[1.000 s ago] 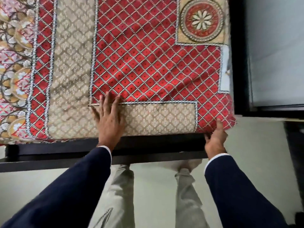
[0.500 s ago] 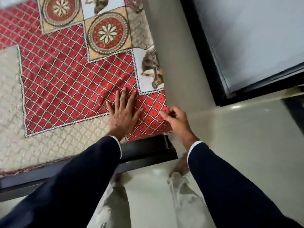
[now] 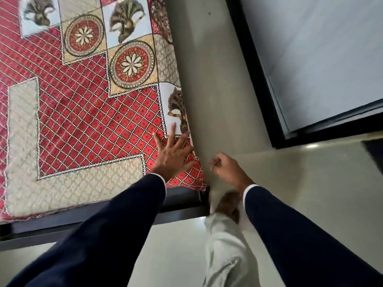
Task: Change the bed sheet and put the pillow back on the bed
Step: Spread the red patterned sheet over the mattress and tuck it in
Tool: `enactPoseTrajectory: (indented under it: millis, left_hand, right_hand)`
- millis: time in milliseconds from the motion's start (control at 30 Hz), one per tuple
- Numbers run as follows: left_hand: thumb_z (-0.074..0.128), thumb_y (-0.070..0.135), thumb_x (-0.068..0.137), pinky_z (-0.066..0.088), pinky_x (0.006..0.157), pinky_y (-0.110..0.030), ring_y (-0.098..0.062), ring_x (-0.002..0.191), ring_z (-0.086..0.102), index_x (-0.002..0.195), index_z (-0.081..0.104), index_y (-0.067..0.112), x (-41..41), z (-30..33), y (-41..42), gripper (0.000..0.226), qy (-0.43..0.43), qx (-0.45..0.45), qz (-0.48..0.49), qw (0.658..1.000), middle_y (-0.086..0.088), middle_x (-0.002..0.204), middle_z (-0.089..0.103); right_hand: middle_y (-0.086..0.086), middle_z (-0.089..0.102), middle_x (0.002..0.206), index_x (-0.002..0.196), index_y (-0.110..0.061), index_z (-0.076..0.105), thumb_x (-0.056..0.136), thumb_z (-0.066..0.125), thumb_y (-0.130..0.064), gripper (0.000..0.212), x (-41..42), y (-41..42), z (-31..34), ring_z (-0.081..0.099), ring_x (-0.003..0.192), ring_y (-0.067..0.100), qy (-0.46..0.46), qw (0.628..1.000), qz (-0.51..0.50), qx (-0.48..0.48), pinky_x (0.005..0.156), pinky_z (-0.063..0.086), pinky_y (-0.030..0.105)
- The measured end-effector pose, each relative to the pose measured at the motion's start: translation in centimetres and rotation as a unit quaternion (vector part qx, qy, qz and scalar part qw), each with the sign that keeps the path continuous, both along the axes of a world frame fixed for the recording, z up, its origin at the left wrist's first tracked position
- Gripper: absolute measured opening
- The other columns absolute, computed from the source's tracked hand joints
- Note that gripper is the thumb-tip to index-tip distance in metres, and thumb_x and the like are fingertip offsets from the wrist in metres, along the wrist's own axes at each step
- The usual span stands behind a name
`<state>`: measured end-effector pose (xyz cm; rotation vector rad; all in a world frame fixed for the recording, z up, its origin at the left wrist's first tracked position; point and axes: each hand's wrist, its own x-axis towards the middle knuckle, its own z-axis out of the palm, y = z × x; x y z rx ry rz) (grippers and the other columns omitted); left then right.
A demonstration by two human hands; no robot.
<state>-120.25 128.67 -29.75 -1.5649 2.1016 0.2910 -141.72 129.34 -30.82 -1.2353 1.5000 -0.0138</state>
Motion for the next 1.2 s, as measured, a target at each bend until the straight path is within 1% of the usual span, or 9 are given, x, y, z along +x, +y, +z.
enactPoseTrajectory:
  millis: [233,400,467,567,700,833,1000,1100,1200]
  left_hand:
    - [0.038,0.065,0.095,-0.004,0.100,-0.087,-0.028,0.154,-0.015,0.138,0.049,0.044,-1.8,1.6,-2.0,0.049,0.012,0.049,-0.004,0.999,0.006,0.165,0.020]
    - [0.039,0.058,0.094,-0.002,0.101,-0.085,-0.025,0.156,-0.004,0.111,0.066,0.043,-0.8,0.1,-2.1,0.035,0.047,0.036,-0.002,0.998,0.008,0.157,0.037]
    - [0.038,0.055,0.095,-0.006,0.103,-0.084,-0.025,0.156,-0.003,0.105,0.068,0.041,-0.7,-0.6,-1.9,0.035,0.059,0.025,0.003,0.998,0.007,0.157,0.038]
    - [0.034,0.055,0.098,-0.014,0.106,-0.080,-0.026,0.156,-0.004,0.115,0.068,0.039,-0.7,-0.2,-2.4,0.041,0.063,0.043,-0.017,0.997,0.003,0.160,0.036]
    - [0.027,0.050,0.103,-0.011,0.116,-0.069,-0.034,0.154,0.013,0.144,0.049,0.021,-1.3,0.7,-5.1,0.055,0.024,0.119,-0.156,0.980,-0.009,0.157,0.039]
    - [0.041,0.048,0.101,0.010,0.119,-0.064,-0.030,0.127,0.052,0.129,0.061,0.019,-2.7,-0.4,-9.0,0.045,-0.017,0.200,-0.257,0.945,-0.006,0.127,0.064]
    - [0.041,0.042,0.102,0.016,0.118,-0.064,-0.031,0.128,0.052,0.131,0.061,0.014,-4.5,-2.5,-11.5,0.045,-0.089,0.265,-0.272,0.921,-0.008,0.132,0.061]
    - [0.043,0.037,0.102,0.022,0.116,-0.061,-0.033,0.129,0.050,0.133,0.058,0.011,-5.0,-3.1,-12.0,0.042,-0.081,0.261,-0.262,0.926,-0.011,0.134,0.060]
    - [0.046,0.036,0.101,0.012,0.117,-0.065,-0.031,0.123,0.055,0.126,0.062,0.016,-4.5,-2.2,-13.4,0.036,-0.015,0.225,-0.217,0.950,-0.008,0.128,0.063]
  right_hand:
    - [-0.004,0.064,0.079,0.088,-0.020,0.062,0.084,0.072,-0.019,0.010,-2.1,-2.3,0.6,0.062,0.081,0.018,-0.009,0.995,0.072,0.072,0.082,0.048,0.028]
    - [-0.007,0.061,0.096,0.115,-0.023,0.048,0.067,0.084,-0.019,0.059,1.9,0.6,-1.1,0.059,0.088,0.014,-0.036,0.974,0.144,0.173,0.086,0.052,0.031]
    - [-0.003,0.066,0.087,0.119,-0.026,0.048,0.060,0.081,-0.034,0.068,3.9,1.8,-2.5,0.061,0.069,0.015,-0.014,0.963,0.134,0.234,0.070,0.057,0.032]
    - [0.004,0.064,0.051,0.093,-0.010,0.062,0.088,0.059,-0.024,0.015,5.7,1.5,-3.0,0.058,0.040,0.015,0.051,0.936,0.033,0.347,0.044,0.043,0.021]
    - [0.013,0.070,0.062,0.082,-0.008,0.063,0.090,0.043,-0.011,0.021,5.3,-0.4,-3.2,0.069,0.051,0.028,0.034,0.927,-0.169,0.332,0.046,0.051,0.033]
    - [0.009,0.064,0.055,0.078,-0.005,0.055,0.101,0.032,0.002,0.033,2.7,-3.7,-4.5,0.063,0.043,0.022,-0.074,0.823,-0.465,0.318,0.040,0.050,0.025]
    - [0.006,0.057,0.077,0.075,-0.014,0.055,0.083,0.047,-0.011,0.012,2.2,-4.6,-5.7,0.052,0.070,0.019,0.016,0.946,-0.224,0.232,0.068,0.047,0.039]
    - [-0.003,0.060,0.082,0.078,-0.028,0.057,0.093,0.054,-0.011,0.023,3.6,-4.4,-5.2,0.057,0.076,0.016,0.002,0.934,-0.122,0.335,0.083,0.052,0.037]
    - [0.015,0.069,0.092,0.084,-0.013,0.065,0.087,0.057,-0.021,0.011,5.4,-6.9,-5.1,0.063,0.083,0.026,-0.014,0.960,-0.044,0.277,0.084,0.055,0.043]
